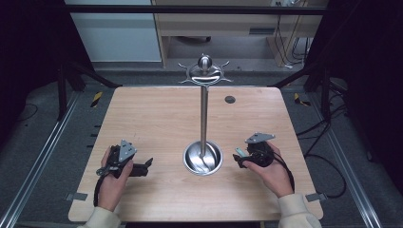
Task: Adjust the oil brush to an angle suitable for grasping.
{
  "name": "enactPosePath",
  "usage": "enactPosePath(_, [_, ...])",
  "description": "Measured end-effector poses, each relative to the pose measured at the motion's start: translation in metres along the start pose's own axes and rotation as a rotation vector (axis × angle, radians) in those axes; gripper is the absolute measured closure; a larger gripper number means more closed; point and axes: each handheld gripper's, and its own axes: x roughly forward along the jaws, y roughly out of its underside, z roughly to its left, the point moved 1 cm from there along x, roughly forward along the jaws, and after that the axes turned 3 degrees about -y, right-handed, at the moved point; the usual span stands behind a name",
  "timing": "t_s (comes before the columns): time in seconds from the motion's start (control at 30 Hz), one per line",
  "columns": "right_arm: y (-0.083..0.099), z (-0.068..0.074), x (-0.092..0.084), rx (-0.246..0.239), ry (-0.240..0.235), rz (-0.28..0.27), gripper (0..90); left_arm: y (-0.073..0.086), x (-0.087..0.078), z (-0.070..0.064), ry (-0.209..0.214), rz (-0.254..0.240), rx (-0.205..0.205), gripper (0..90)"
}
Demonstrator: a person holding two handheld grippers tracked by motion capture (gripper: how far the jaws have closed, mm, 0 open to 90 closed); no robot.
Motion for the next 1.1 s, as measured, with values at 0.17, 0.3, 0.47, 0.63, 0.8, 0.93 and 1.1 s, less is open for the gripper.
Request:
enactPosePath(0.17, [-0.002,0.01,0.004,-0.044,-0.028,0.014,29.5,0.0,0.0,-0.001,0.0,-0.002,0.001,2.5])
enactPosePath(0.3, [-0.002,0.016,0.008,-0.07,-0.064,0.036,36.1,0.0,0.001,-0.002,0.001,-0.001,0.003,2.5])
enactPosePath(0.47, [-0.001,0.024,0.014,-0.096,-0.097,0.065,48.0,0.0,0.001,-0.001,0.0,-0.001,0.003,2.5])
enactPosePath(0.63, [0.001,0.026,0.018,-0.124,-0.118,0.102,65.0,0.0,0.001,-0.002,0.002,0.0,0.005,2.5])
enactPosePath(0.8, [0.006,0.022,0.023,-0.111,-0.095,0.139,79.0,0.0,0.001,-0.002,0.003,0.002,0.008,2.5])
enactPosePath(0.93, [0.011,0.014,0.028,-0.09,-0.067,0.174,84.5,0.0,0.001,-0.002,0.001,0.002,0.007,2.5])
enactPosePath(1.1, [0.014,0.004,0.027,-0.042,-0.021,0.18,89.3,0.0,0.001,-0.002,0.001,0.002,0.007,2.6])
